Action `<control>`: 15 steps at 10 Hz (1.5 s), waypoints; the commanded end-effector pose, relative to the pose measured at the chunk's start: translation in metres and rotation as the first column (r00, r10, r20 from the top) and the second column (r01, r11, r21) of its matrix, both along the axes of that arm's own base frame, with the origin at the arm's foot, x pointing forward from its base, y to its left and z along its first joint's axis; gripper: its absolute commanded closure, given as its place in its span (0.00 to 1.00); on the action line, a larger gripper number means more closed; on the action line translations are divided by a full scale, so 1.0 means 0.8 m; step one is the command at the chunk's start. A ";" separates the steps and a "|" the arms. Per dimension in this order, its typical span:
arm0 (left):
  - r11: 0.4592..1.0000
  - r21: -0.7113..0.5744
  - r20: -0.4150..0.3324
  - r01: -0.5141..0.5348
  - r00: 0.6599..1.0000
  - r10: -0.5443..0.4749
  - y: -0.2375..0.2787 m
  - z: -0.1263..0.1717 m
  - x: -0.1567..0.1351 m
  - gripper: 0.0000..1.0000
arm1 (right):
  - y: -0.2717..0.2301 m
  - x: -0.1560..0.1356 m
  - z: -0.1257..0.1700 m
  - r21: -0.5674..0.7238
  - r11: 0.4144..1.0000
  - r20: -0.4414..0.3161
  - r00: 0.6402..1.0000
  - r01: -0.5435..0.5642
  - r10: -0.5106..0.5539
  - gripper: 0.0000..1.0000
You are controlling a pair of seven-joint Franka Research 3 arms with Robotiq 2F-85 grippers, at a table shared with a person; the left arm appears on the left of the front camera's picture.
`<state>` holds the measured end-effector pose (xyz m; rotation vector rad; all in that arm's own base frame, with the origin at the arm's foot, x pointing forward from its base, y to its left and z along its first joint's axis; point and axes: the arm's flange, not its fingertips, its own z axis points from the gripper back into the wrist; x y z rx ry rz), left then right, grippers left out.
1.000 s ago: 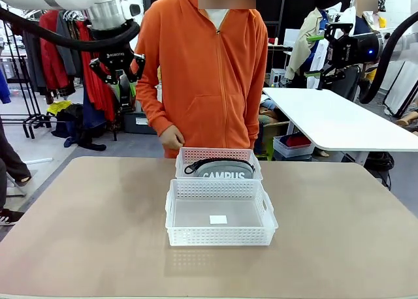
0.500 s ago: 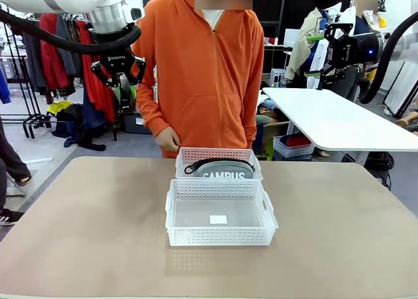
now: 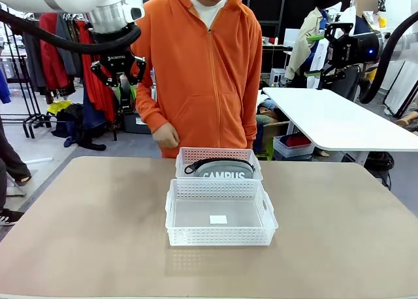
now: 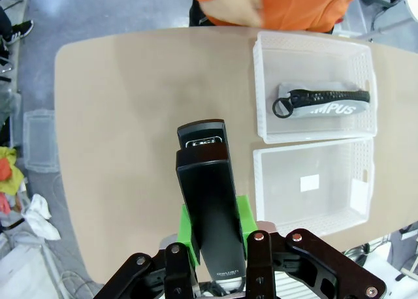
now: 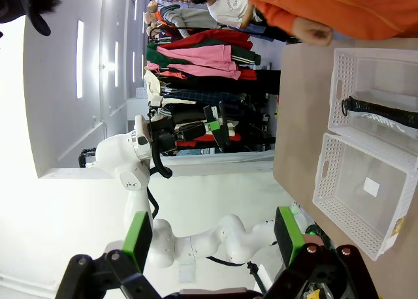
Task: Distribute items into two baskets.
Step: Place the picked Stapler into the Organizing basket as instructed by the person.
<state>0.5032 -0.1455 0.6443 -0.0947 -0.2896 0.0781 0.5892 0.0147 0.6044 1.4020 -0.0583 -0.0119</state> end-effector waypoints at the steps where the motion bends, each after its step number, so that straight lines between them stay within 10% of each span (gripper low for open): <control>1: 1.000 -0.002 0.002 -0.001 1.000 0.001 0.001 0.002 -0.003 1.00 | 0.000 0.000 0.004 0.012 1.000 0.001 1.000 0.003 -0.003 0.00; 15: 1.000 0.000 0.000 0.000 1.000 0.000 0.000 0.000 0.000 1.00 | 0.000 0.000 0.004 0.012 1.000 0.001 1.000 0.003 -0.003 0.00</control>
